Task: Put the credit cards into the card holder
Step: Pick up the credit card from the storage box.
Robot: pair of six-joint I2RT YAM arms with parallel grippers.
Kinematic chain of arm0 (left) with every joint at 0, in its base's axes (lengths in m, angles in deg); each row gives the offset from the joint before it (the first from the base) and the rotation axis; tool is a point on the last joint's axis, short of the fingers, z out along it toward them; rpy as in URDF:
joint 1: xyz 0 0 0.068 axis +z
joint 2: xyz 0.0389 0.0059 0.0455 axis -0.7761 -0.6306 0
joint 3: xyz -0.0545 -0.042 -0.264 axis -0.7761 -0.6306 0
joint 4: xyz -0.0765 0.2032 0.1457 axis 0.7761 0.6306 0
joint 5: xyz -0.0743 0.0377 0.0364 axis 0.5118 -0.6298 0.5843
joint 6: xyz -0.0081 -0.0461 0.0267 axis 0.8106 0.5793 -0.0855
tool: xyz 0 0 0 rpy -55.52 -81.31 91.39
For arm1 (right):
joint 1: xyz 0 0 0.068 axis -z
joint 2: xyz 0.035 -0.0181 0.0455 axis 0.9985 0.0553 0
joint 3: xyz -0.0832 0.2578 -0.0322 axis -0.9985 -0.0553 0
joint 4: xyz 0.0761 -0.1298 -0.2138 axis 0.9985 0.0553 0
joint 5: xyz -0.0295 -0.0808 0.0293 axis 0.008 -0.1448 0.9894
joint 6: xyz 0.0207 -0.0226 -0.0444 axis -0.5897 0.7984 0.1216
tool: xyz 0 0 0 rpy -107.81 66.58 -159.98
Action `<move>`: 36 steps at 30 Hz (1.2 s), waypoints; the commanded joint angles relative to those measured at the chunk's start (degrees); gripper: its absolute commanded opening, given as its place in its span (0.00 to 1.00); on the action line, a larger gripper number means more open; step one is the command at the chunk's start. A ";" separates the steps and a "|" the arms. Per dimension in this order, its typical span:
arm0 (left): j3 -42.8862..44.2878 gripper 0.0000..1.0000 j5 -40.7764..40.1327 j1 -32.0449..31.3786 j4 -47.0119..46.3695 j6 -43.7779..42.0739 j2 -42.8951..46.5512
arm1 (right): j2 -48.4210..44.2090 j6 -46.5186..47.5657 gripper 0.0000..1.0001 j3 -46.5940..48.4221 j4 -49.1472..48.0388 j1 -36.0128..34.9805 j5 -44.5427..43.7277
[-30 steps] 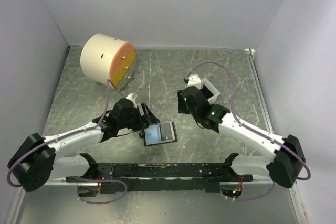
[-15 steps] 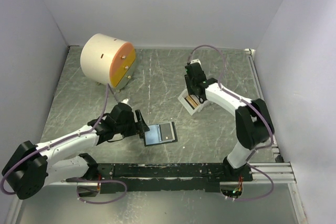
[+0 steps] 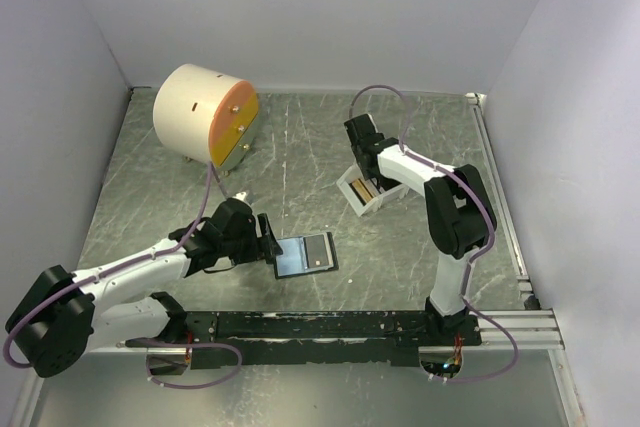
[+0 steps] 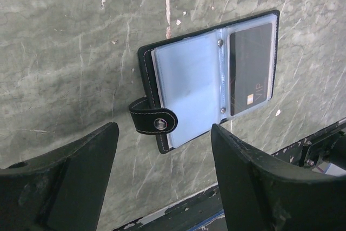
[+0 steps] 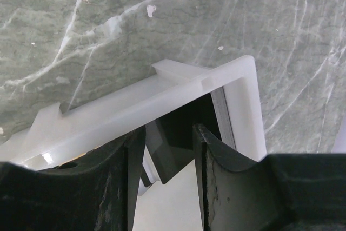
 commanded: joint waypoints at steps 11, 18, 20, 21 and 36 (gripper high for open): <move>-1.55 0.79 2.73 -0.18 -2.75 -0.30 -0.72 | -3.21 0.98 0.42 -1.18 -0.80 0.30 -5.83; -1.50 0.79 2.72 -0.20 -2.11 -0.40 -0.13 | -1.87 2.89 0.42 -1.68 -1.93 0.23 -7.55; -1.65 0.79 3.01 -0.23 -2.45 -0.36 0.12 | -1.26 3.37 0.41 -1.82 -2.69 0.18 -7.94; -1.67 0.79 3.07 -0.20 -2.56 -0.29 0.15 | -0.96 3.53 0.41 -1.79 -2.86 0.22 -8.31; -1.83 0.79 3.69 -0.24 -3.00 -0.52 0.36 | 3.57 4.50 0.31 -1.16 -2.43 -0.24 -16.50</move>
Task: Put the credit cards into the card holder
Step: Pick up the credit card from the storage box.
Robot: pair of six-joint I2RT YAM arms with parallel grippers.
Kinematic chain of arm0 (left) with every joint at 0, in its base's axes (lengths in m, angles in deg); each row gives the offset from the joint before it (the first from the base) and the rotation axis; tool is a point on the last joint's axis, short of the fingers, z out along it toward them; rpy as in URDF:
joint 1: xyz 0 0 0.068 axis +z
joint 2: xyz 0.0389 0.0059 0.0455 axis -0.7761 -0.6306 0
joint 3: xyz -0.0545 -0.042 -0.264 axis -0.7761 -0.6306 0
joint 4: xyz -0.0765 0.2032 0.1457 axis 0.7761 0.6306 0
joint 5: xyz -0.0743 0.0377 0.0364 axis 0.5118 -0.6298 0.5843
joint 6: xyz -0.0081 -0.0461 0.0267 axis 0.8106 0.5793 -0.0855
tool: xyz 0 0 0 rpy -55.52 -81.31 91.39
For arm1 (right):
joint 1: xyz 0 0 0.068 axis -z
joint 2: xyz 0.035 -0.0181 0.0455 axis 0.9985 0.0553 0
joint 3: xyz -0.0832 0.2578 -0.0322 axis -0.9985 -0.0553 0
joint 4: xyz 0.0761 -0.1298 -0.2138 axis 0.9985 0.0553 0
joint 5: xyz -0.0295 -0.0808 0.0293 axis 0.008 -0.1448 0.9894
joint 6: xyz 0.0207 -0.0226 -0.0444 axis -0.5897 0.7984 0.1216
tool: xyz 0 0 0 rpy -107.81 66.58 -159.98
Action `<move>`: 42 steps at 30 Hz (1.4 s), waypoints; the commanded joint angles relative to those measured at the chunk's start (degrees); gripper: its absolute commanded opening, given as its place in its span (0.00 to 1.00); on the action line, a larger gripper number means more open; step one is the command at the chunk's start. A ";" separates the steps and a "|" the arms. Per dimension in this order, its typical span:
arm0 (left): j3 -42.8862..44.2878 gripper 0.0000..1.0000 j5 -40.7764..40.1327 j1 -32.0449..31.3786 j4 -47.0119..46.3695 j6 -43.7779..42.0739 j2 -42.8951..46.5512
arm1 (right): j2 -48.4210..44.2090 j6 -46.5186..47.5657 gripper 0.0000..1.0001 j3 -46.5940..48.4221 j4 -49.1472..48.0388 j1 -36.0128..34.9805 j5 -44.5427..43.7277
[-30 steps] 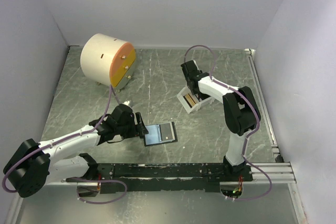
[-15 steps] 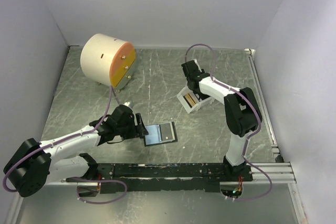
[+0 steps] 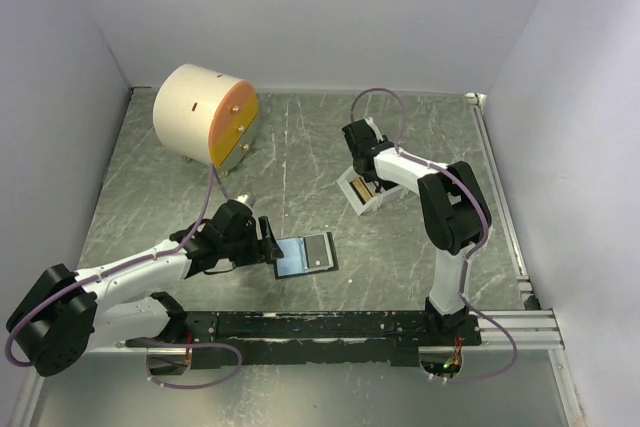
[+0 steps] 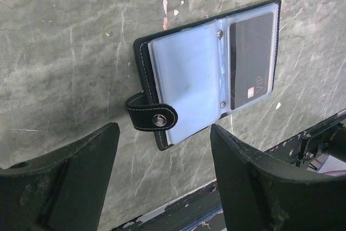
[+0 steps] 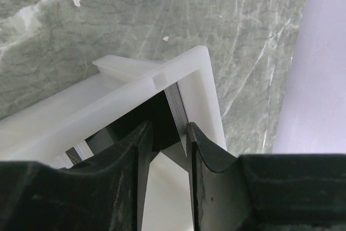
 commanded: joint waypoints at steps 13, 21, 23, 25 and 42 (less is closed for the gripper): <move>-0.84 0.79 1.13 -0.20 -1.40 -0.49 1.25 | 2.19 0.26 0.20 0.97 -0.40 -1.87 -11.32; -0.77 0.79 1.46 -0.22 -1.67 -0.40 0.93 | 0.85 0.67 0.16 0.12 -2.06 -1.99 -10.99; -0.94 0.79 1.51 -0.24 -1.57 -0.33 1.09 | 0.88 0.74 0.15 -0.11 -2.43 -1.93 -10.79; -0.93 0.79 1.51 -0.19 -1.58 -0.31 1.14 | 0.87 0.88 0.14 -0.27 -2.77 -1.96 -10.73; 0.10 0.79 1.79 -0.25 -2.02 -0.58 0.05 | -1.16 0.27 0.06 0.05 -2.49 -1.98 -9.58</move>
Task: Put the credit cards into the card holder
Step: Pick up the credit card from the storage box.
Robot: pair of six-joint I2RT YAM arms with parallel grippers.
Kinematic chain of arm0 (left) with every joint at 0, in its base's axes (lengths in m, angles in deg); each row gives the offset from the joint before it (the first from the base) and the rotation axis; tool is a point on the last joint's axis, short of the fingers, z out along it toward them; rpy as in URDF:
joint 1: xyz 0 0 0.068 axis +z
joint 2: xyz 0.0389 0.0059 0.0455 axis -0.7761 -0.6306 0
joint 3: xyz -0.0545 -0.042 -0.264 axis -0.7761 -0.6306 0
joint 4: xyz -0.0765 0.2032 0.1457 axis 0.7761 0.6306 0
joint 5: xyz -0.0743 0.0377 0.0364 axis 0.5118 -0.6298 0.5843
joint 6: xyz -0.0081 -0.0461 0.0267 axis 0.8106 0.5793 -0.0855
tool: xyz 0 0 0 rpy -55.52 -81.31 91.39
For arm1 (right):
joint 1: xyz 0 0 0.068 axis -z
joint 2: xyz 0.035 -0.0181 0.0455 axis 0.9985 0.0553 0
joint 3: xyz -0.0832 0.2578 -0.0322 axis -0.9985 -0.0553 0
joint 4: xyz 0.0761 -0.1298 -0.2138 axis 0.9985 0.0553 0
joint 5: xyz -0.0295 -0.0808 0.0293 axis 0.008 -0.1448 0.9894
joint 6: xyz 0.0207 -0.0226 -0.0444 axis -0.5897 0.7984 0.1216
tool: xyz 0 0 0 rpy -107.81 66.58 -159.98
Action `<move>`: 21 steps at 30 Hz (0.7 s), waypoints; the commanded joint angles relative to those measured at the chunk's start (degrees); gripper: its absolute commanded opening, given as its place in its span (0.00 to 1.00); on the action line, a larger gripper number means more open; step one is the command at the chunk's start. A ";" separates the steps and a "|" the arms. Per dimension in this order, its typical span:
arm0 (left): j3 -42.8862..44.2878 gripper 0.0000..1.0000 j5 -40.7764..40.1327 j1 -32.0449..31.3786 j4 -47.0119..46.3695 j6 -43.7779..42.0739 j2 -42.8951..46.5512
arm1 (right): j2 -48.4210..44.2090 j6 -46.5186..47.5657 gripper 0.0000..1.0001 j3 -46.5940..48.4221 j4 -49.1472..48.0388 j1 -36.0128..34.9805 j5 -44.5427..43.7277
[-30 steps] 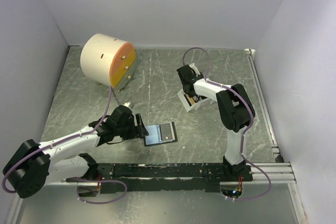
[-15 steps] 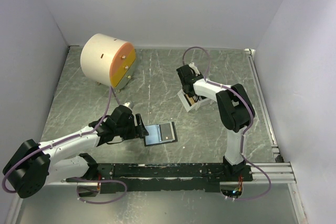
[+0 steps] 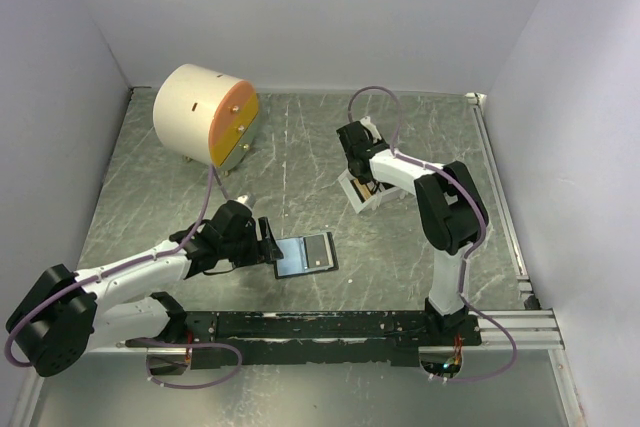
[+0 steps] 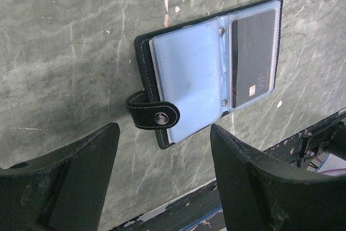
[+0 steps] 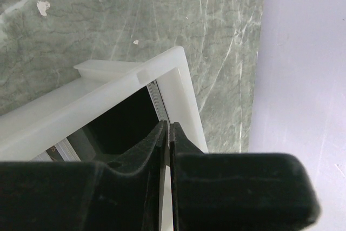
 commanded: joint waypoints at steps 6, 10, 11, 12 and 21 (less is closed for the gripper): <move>0.37 0.79 1.56 -0.22 -2.12 -0.49 -0.13 | -1.83 -0.68 0.10 -0.65 -1.67 -0.17 1.70; -0.03 0.79 1.72 -0.19 -2.41 -0.37 -0.10 | -0.43 -0.22 0.18 -0.78 -1.79 -0.11 1.51; -0.14 0.79 1.70 -0.25 -2.50 -0.34 -0.12 | 0.08 -0.01 0.19 -0.79 -1.86 -0.09 1.13; -0.18 0.79 1.78 -0.26 -2.59 -0.31 -0.05 | 0.62 0.12 0.19 -0.72 -1.76 -0.11 0.74; -0.29 0.79 1.95 -0.18 -2.52 -0.58 -0.23 | 3.07 1.05 0.22 -0.18 -1.65 -0.07 -1.80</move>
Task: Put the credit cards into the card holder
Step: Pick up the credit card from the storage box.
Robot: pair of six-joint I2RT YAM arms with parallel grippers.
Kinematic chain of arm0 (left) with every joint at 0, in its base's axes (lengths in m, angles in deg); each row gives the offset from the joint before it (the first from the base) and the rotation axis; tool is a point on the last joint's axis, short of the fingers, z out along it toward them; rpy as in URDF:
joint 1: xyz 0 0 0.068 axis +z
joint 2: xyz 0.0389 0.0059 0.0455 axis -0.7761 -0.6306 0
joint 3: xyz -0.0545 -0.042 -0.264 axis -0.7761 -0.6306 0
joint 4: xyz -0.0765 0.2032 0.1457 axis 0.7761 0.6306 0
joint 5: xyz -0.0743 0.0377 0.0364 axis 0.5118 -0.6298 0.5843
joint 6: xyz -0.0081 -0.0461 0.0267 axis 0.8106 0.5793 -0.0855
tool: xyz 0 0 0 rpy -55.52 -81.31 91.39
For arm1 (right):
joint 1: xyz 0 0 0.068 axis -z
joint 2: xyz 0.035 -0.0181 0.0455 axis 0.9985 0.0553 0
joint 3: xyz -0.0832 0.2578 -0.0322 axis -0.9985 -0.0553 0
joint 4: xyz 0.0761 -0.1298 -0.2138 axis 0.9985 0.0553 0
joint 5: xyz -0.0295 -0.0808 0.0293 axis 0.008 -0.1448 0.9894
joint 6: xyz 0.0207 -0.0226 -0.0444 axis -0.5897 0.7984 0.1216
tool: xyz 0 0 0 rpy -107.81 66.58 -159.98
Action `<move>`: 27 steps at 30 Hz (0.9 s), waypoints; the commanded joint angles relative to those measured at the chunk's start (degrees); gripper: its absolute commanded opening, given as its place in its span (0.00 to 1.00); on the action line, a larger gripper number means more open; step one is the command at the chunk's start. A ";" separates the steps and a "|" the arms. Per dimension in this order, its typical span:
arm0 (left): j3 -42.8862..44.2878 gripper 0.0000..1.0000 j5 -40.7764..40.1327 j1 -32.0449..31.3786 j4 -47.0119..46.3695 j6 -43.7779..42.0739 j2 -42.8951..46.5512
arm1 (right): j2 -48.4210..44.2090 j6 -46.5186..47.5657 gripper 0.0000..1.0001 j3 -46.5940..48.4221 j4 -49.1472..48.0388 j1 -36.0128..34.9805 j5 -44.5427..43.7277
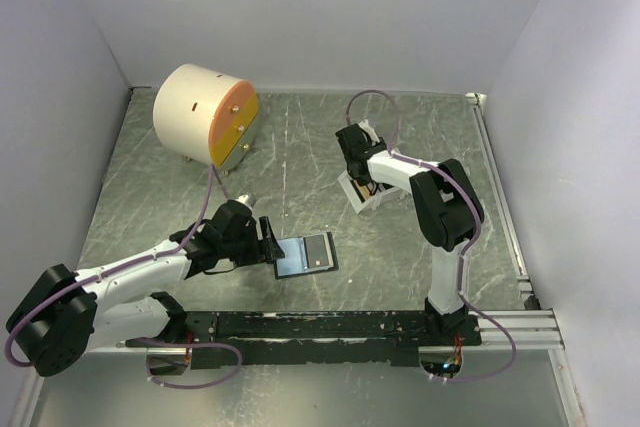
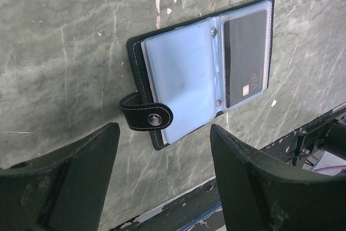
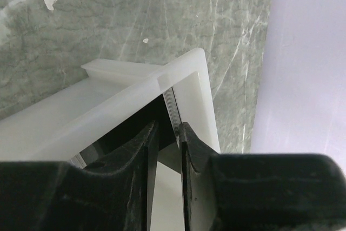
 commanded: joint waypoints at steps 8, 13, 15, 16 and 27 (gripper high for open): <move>0.56 0.79 1.32 -0.20 -1.29 -1.10 -0.79 | 0.56 1.14 0.09 0.41 -2.01 -0.11 -5.02; 0.96 0.79 1.32 -0.22 -1.39 -1.12 -1.03 | -0.76 1.83 0.02 0.40 -3.11 -0.10 -4.48; 0.96 0.79 1.19 -0.25 -1.49 -1.10 -1.26 | -1.11 1.79 0.00 0.48 -2.98 -0.18 -4.41; 0.98 0.79 1.18 -0.21 -1.64 -1.11 -1.27 | -1.28 1.76 0.00 0.56 -2.88 -0.19 -4.33; 0.34 0.79 1.64 -0.26 -2.39 -0.66 -1.23 | -3.93 0.02 0.00 2.43 0.87 -0.37 -2.15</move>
